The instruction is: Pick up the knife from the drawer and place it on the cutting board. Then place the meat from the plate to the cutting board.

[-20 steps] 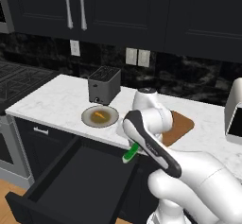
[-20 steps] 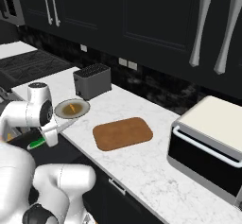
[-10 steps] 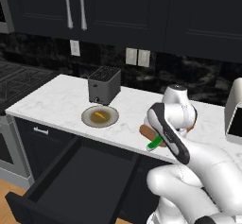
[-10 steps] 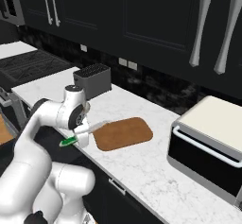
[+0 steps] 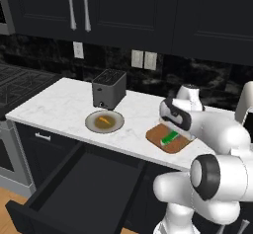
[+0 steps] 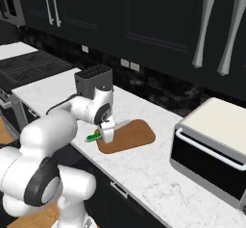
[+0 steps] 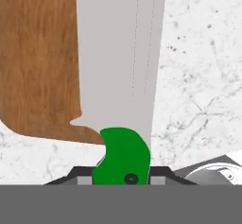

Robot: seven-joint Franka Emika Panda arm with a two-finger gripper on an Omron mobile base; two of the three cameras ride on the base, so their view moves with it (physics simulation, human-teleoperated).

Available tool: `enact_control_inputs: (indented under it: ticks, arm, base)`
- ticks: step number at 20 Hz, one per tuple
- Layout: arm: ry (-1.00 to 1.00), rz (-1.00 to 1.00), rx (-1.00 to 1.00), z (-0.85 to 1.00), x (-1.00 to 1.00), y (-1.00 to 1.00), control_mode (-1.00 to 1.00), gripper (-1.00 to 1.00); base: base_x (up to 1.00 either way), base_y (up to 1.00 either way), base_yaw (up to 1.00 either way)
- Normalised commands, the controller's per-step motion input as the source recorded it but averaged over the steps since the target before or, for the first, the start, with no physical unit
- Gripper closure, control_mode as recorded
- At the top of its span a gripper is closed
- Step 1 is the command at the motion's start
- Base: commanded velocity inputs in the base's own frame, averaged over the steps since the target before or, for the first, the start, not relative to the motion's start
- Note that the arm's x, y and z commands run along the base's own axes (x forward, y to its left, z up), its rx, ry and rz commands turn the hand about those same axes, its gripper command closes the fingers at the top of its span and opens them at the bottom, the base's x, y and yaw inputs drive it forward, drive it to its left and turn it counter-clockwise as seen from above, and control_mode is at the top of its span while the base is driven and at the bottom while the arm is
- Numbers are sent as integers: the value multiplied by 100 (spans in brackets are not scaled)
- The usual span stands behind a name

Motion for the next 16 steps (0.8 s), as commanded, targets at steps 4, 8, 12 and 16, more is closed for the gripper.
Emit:
enact_control_inputs:
  ticks: [4, 8, 12, 16]
  arm:
    - [0, 0, 0, -69, 73, -5, -100, 100]
    - [0, 0, 0, -57, 62, -2, -100, 100]
    - [-10, 0, 0, -32, 19, -10, -100, 100]
    - [-8, 0, 0, -46, 16, 0, -100, -100]
  base:
    - [0, 0, 0]
    - [0, 0, 0]
    - [0, 0, 0]
    - [0, 0, 0]
